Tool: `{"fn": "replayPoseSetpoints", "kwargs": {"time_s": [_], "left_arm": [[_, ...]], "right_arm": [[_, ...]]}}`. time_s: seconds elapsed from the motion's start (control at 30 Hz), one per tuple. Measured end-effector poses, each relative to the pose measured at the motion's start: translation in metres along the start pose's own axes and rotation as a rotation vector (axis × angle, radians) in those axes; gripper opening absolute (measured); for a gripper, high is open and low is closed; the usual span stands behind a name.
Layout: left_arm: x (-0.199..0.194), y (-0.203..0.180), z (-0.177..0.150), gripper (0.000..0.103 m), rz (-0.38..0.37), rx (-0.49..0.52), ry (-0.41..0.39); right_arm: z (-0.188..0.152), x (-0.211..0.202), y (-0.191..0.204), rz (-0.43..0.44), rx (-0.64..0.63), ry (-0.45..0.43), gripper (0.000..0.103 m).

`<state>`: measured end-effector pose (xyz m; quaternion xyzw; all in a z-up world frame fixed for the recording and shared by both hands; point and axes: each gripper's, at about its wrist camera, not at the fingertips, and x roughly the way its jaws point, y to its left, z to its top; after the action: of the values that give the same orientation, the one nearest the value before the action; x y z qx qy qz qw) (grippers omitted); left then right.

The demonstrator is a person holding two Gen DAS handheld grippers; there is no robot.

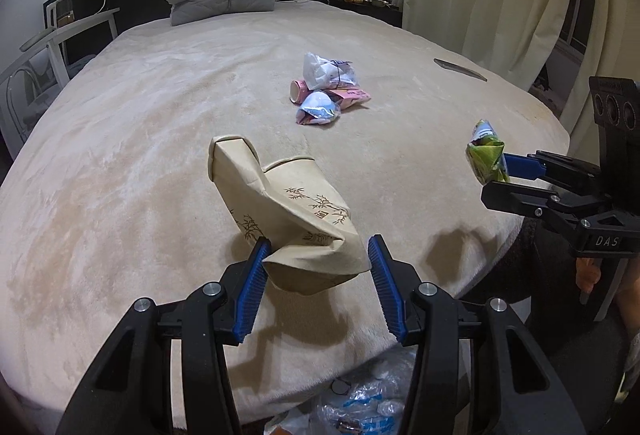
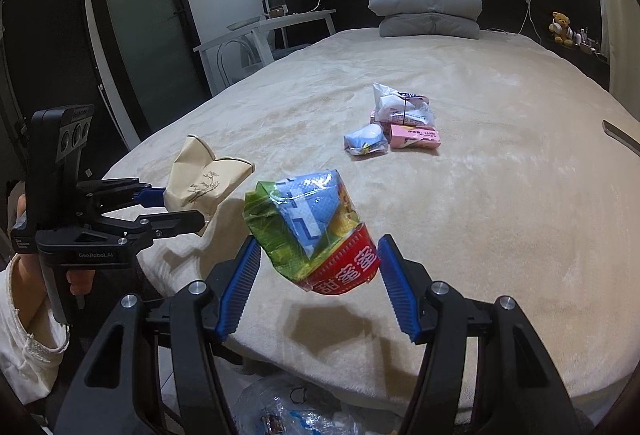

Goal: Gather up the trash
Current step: 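Carry the paper bag and snack packet down over the clear trash bag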

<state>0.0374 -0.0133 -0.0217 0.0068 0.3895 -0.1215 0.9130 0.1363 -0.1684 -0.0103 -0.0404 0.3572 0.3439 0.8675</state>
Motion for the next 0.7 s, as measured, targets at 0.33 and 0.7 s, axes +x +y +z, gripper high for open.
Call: {"fn": "replayPoseSetpoints", "kwargs": {"time_s": [0.33,0.7], "left_arm": [[-0.02,-0.035,-0.048,0.05,-0.014,0.025,0.038],[-0.021,-0.057,-0.095,0.05,0.004,0.023,0.137]], "right_arm": [[-0.036,-0.016,0.029,0.001,-0.028,0.046,0.06],[-0.069,-0.01,0.043,0.007,0.046,0.151,0.059]]}}
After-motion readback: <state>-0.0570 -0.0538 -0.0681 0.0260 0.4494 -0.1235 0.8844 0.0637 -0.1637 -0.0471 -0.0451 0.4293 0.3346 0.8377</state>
